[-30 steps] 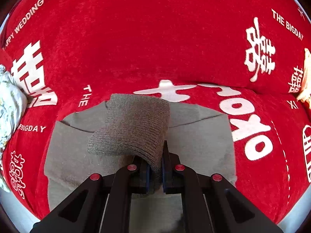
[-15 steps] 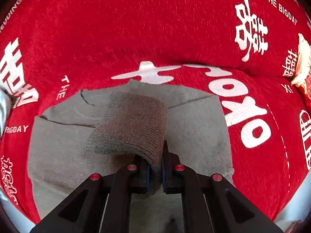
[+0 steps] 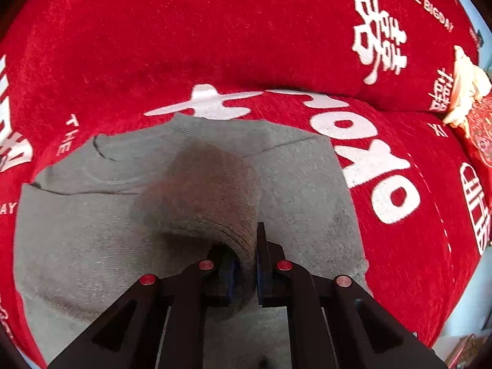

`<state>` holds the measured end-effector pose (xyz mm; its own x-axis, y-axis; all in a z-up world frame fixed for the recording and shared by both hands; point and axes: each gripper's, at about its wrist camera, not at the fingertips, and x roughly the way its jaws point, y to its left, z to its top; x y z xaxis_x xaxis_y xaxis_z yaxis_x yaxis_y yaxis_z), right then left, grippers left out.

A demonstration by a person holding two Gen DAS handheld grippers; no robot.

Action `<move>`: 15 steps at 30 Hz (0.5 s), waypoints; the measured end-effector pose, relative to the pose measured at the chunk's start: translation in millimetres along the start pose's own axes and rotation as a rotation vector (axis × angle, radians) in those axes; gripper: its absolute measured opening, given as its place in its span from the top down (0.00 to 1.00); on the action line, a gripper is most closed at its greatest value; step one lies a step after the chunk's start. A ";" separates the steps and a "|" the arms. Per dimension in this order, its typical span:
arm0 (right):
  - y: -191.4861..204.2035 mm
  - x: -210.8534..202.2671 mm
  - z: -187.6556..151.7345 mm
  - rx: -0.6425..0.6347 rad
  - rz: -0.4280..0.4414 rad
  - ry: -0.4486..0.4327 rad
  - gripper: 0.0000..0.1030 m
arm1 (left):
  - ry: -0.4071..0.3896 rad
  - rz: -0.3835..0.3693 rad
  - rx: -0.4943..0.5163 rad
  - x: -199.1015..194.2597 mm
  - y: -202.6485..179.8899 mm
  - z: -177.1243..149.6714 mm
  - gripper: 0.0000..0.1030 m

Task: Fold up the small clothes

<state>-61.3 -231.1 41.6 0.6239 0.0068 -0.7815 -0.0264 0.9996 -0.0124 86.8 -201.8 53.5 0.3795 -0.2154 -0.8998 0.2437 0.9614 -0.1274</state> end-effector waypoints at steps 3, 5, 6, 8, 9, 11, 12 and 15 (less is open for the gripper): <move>0.5 -0.2 -0.7 -0.004 -0.001 -0.002 0.15 | 0.026 -0.045 0.013 7.6 0.3 -3.1 0.90; 2.0 -0.4 -1.1 -0.014 -0.009 -0.005 0.15 | 0.049 -0.081 -0.005 12.7 5.8 -3.1 0.90; 1.8 -0.5 -1.1 -0.012 -0.008 -0.006 0.15 | 0.050 -0.102 -0.014 13.2 9.0 -2.7 0.90; -0.2 -0.7 -1.1 -0.002 0.003 -0.007 0.15 | 0.057 -0.144 -0.022 13.9 12.5 -2.4 0.66; -0.9 -0.6 -1.0 0.000 0.008 -0.008 0.15 | 0.059 -0.194 -0.032 13.3 13.9 -2.5 0.39; -0.6 0.0 -0.6 -0.005 0.005 -0.007 0.15 | 0.041 -0.206 -0.029 9.5 11.0 -3.3 0.20; -0.2 -0.4 -1.0 -0.007 0.004 -0.008 0.15 | 0.031 -0.185 -0.007 7.5 6.3 -3.5 0.20; -0.8 -0.9 -1.1 -0.003 0.009 -0.010 0.15 | 0.056 -0.235 0.026 7.1 -2.7 -3.9 0.20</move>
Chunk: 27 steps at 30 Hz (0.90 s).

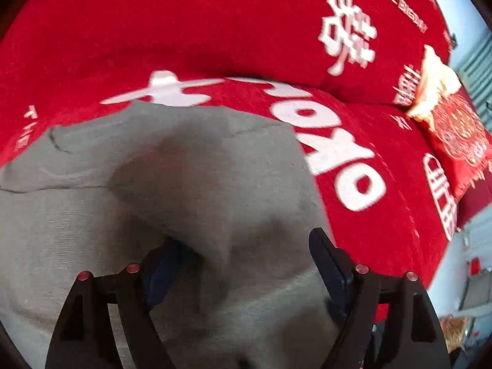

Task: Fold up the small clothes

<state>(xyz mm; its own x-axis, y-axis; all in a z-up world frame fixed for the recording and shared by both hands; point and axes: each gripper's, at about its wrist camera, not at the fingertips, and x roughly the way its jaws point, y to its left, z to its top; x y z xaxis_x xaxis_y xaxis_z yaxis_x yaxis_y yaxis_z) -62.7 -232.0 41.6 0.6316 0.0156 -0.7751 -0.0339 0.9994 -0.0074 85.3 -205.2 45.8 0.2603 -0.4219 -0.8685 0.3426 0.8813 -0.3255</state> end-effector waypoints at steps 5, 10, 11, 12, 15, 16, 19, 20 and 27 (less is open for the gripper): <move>-0.6 -0.8 0.2 0.006 0.002 -0.002 0.15 | -0.016 -0.054 0.066 -8.6 -21.4 -1.2 0.20; -1.6 -1.3 0.0 0.008 0.004 -0.003 0.15 | -0.020 -0.081 0.131 -15.9 -40.4 0.8 0.20; -1.6 -1.5 0.1 0.008 0.004 -0.003 0.15 | -0.020 -0.077 0.137 -17.0 -41.5 1.2 0.20; -1.6 -1.5 0.1 0.009 0.004 -0.004 0.15 | -0.021 -0.071 0.142 -19.9 -41.2 1.4 0.20; -2.5 -2.7 0.7 0.012 0.009 -0.003 0.15 | -0.051 -0.036 0.139 -35.9 -29.9 0.8 0.20; -4.5 -4.5 1.5 0.020 0.019 -0.003 0.15 | -0.067 -0.015 0.134 -42.7 -22.5 -0.5 0.20; -13.4 -12.2 7.9 0.070 0.044 -0.019 0.14 | -0.149 0.135 0.103 -69.8 10.4 -10.5 0.20; -16.2 -15.2 13.0 0.088 0.048 -0.028 0.14 | -0.176 0.196 0.082 -79.2 25.8 -15.6 0.20; 3.8 -1.0 66.2 0.042 0.062 -0.053 0.14 | -0.198 0.391 -0.215 -104.7 144.0 -38.5 0.20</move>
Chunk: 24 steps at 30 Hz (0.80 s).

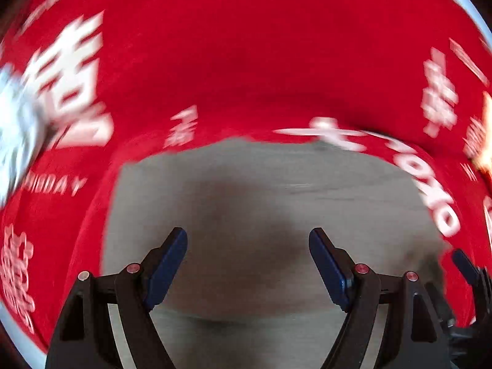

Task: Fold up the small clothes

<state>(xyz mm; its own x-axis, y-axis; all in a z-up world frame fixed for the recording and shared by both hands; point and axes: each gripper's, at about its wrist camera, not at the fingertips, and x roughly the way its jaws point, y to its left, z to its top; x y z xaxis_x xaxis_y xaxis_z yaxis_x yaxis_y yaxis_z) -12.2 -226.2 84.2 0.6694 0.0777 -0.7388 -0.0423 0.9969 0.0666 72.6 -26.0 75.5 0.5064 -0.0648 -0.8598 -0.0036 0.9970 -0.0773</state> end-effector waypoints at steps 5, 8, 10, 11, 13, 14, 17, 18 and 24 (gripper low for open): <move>-3.8 59.7 5.5 0.030 -0.075 0.174 0.15 | 0.103 0.027 -0.089 37.7 56.0 -12.4 0.20; 0.4 56.3 6.8 0.009 -0.097 0.167 0.14 | 0.063 0.037 -0.045 28.4 62.5 -20.7 0.20; 6.7 45.2 5.5 0.001 -0.119 0.148 0.14 | 0.029 0.012 -0.051 15.9 63.3 -26.7 0.20; 12.0 37.4 4.9 -0.001 -0.106 0.136 0.14 | 0.017 -0.018 -0.052 10.1 61.1 -31.2 0.20; 23.1 26.8 0.9 -0.013 -0.070 0.130 0.14 | -0.004 -0.048 -0.002 -1.8 46.8 -43.6 0.20; 33.1 21.7 -4.5 -0.033 -0.049 0.128 0.14 | -0.018 -0.039 0.031 -5.7 38.7 -52.7 0.20; 53.7 21.2 -26.4 -0.094 -0.015 0.166 0.14 | -0.022 -0.020 0.113 -7.5 19.8 -79.3 0.20; 57.0 24.0 -34.8 -0.110 -0.024 0.191 0.14 | -0.014 0.007 0.138 -3.4 15.8 -91.3 0.20; 54.4 2.3 -70.8 -0.092 -0.050 0.131 0.06 | -0.073 0.005 0.136 -21.5 28.1 -125.3 0.13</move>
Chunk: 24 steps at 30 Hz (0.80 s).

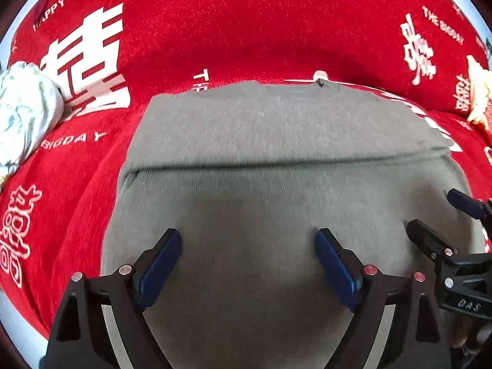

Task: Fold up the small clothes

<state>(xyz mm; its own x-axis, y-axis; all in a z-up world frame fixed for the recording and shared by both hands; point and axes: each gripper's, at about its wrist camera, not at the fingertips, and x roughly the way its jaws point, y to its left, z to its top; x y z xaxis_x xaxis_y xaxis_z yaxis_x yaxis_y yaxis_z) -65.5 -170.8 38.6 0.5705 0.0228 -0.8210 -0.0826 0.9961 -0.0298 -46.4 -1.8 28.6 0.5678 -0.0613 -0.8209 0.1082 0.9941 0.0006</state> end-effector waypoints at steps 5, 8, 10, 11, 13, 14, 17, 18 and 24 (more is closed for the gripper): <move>0.1 -20.0 -27.7 -0.027 0.005 -0.039 0.06 | -0.025 -0.007 0.006 -18.2 2.5 -25.4 0.13; 3.7 -31.1 -43.0 -0.035 -0.004 -0.058 0.06 | -0.037 -0.005 0.009 -30.2 0.7 -44.1 0.13; 5.3 -37.4 -50.7 -0.052 -0.011 -0.070 0.06 | -0.038 -0.004 0.007 -35.9 0.5 -52.9 0.13; 5.6 -41.6 -57.3 -0.054 -0.010 -0.076 0.06 | -0.034 -0.006 0.002 -38.8 1.2 -57.5 0.13; 5.1 -47.5 -66.0 -0.056 -0.010 -0.079 0.06 | -0.024 -0.008 0.004 -43.4 1.5 -67.1 0.13; 5.0 -50.8 -70.7 -0.058 -0.011 -0.075 0.06 | -0.020 -0.006 0.010 -45.7 1.0 -72.0 0.13; 4.5 -61.2 -86.2 -0.079 -0.010 -0.046 0.06 | 0.003 -0.003 0.032 -52.8 -0.3 -85.5 0.11; 4.6 -63.8 -90.3 -0.088 -0.012 -0.035 0.06 | 0.014 0.006 0.030 -54.4 1.0 -88.8 0.02; 0.2 -79.0 -111.8 -0.139 -0.034 0.088 0.06 | 0.087 0.020 -0.016 -67.0 22.8 -112.3 0.00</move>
<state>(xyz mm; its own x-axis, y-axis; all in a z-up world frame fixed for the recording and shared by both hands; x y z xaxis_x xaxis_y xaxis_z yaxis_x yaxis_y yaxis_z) -201.9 -181.9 39.8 0.5018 -0.0242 -0.8646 -0.1801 0.9748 -0.1318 -173.6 35.0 19.4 0.4968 -0.0345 -0.8672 0.0847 0.9964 0.0088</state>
